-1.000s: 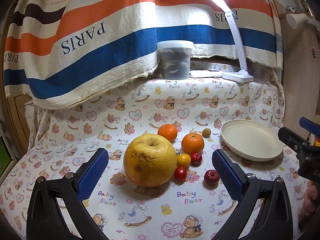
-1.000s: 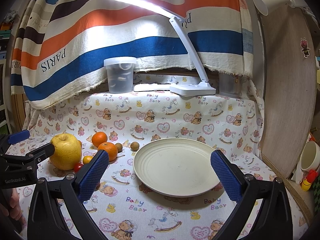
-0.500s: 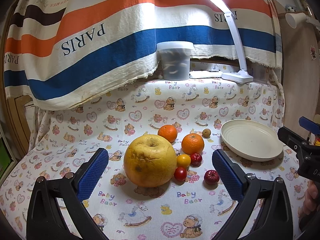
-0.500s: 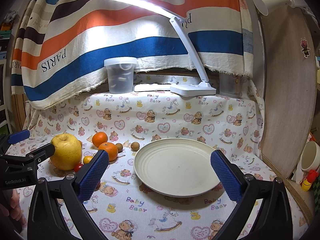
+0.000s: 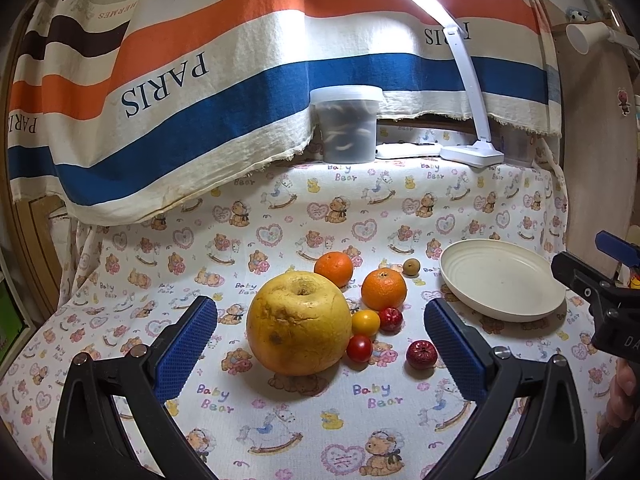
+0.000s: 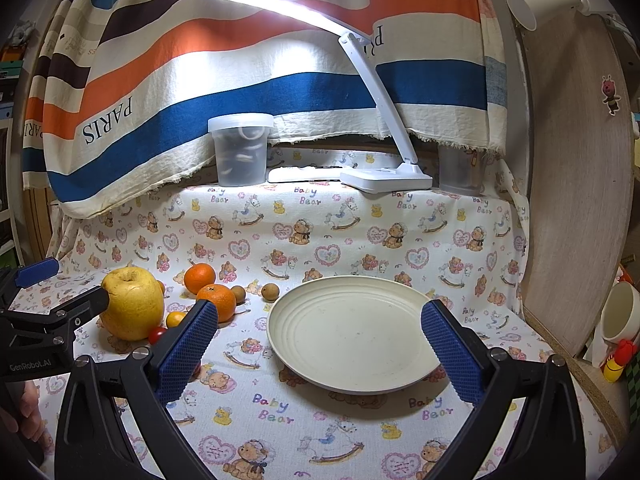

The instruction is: Organize fruits

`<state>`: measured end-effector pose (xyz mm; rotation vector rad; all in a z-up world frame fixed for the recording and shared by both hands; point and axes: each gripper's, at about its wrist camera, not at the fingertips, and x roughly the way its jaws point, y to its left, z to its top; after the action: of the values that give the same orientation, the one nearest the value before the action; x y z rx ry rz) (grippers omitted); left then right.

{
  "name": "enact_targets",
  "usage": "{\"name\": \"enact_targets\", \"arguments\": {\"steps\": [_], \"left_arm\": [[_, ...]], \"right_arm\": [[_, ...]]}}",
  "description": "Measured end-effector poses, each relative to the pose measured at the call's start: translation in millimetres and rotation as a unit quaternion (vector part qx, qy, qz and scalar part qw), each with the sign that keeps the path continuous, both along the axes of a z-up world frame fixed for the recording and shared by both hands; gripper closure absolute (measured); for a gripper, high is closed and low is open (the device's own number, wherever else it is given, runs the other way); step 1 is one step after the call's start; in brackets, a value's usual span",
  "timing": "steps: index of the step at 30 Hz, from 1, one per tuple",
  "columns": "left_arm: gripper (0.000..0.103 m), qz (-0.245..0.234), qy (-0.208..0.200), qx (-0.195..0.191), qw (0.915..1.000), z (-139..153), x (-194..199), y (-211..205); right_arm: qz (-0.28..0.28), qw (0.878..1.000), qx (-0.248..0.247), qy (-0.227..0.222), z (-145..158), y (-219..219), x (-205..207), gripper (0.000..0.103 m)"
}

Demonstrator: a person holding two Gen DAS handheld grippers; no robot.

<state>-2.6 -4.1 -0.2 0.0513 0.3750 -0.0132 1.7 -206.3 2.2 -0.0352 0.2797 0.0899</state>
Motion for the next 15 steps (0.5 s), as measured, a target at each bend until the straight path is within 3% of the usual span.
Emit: {"name": "enact_targets", "arguments": {"steps": [15], "left_arm": [[0.0, 0.0, 0.001, 0.0, 1.0, 0.3, -0.6, 0.1]], "right_arm": [[0.0, 1.0, -0.001, 0.007, -1.0, 1.7, 1.6, 0.0]]}}
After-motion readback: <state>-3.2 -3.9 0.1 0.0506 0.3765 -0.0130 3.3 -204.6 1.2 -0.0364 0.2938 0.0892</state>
